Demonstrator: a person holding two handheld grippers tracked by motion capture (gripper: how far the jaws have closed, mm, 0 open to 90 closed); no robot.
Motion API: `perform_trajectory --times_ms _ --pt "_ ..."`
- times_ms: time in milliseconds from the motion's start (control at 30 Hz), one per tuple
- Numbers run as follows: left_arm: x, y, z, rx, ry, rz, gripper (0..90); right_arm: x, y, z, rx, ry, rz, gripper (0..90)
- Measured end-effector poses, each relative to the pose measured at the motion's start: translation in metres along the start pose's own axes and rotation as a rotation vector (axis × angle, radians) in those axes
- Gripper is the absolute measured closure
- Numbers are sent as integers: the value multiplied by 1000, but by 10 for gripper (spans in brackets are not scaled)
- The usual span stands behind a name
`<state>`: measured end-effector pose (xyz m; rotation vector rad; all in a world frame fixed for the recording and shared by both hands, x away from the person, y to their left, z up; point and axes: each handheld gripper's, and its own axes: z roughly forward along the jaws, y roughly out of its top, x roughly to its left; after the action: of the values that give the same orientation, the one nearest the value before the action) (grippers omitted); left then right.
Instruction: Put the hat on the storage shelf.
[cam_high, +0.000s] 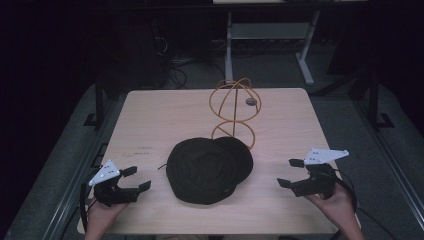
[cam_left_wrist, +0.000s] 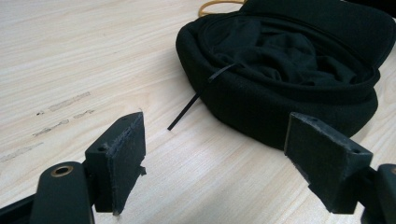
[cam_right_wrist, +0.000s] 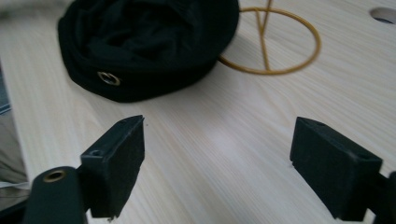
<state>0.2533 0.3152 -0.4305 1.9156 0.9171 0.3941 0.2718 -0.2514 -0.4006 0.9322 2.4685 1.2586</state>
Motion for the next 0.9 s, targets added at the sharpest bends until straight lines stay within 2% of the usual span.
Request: perform_trajectory --times_ms 167,200,300,633,900 --pt "0 0 0 -1 -2 -1 199 5 15 3 10 18 -26 171" --pt "1 1 0 -1 -3 0 200 9 24 6 14 32 -41 173" --pt "2 0 0 -5 -4 -9 199 15 37 11 24 51 -57 175" --pt "3 -1 0 -14 -5 -30 200 44 81 50 86 161 -148 225" --pt "4 -1 0 -16 -8 -32 200 72 105 82 123 204 -224 302"
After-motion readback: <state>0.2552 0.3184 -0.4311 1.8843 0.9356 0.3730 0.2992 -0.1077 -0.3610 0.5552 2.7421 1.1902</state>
